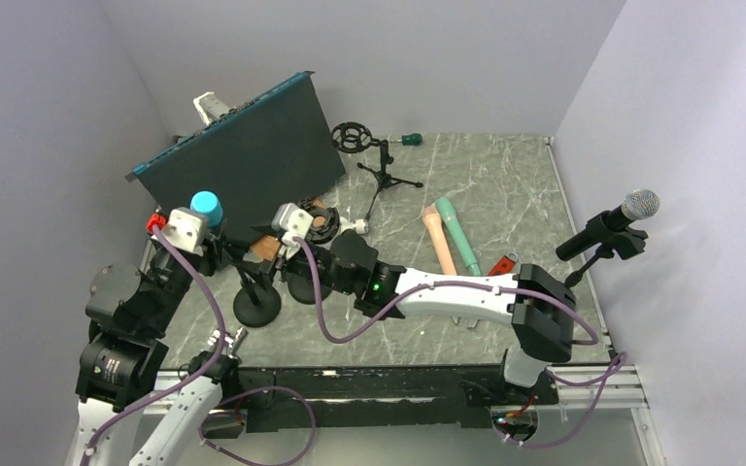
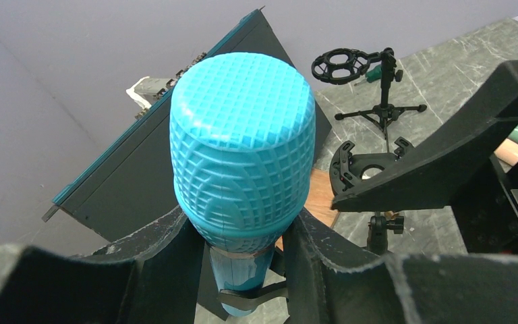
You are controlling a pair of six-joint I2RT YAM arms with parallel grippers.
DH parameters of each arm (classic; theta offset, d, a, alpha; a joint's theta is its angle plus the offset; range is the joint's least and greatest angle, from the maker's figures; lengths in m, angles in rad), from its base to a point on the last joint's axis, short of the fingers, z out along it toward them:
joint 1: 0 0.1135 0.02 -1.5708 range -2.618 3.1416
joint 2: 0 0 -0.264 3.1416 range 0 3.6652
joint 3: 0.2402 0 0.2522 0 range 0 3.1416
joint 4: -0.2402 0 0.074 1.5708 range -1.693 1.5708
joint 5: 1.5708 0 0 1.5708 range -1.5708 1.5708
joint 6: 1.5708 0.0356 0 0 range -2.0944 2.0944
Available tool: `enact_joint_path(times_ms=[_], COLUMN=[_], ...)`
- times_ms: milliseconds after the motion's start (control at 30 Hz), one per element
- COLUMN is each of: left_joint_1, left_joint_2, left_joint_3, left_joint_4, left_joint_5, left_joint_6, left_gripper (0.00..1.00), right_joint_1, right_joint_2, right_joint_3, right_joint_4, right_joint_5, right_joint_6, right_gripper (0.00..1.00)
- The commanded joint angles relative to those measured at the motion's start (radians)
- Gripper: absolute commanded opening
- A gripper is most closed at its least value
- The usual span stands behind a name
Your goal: Remove the microphone from the stand
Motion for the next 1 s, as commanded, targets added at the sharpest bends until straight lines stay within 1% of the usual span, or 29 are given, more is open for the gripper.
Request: enact_joint_path(times_ms=[0,67,167,267,367,533,733,967], left_joint_1=[-0.005,-0.005,-0.005,-0.005,-0.007,-0.008,-0.010,-0.011], left_joint_2=[-0.012,-0.012,-0.014,-0.014,-0.014,-0.008,-0.009,-0.004], left_joint_3=[0.019,0.024,0.022,0.016,0.016,0.018,0.018,0.025], left_joint_4=[0.087,0.084,0.088,0.092,0.094,0.094,0.090,0.086], left_joint_5=[-0.012,-0.010,-0.008,-0.010,-0.011,-0.005,-0.013,-0.016], left_joint_6=[-0.014,-0.015,-0.018,-0.016,-0.017,-0.018,-0.014,-0.013], left_gripper=[0.00,0.00,0.00,0.00,0.00,0.00,0.00,0.00], right_joint_1=[0.006,0.006,0.006,0.006,0.006,0.006,0.006,0.006], right_joint_2=[0.038,0.053,0.083,0.116,0.134,0.146,0.151,0.158], right_joint_3=[0.084,0.092,0.130,0.171,0.198,0.211,0.201,0.204], right_joint_4=[0.082,0.093,0.062,0.021,-0.017,-0.050,-0.053,-0.055], right_joint_5=[-0.084,-0.081,-0.072,-0.067,-0.026,0.028,0.034,0.047], right_joint_6=[0.009,0.024,0.041,0.051,0.052,0.045,0.048,0.045], right_gripper=[0.75,0.80,0.81,0.80,0.77,0.73,0.68,0.69])
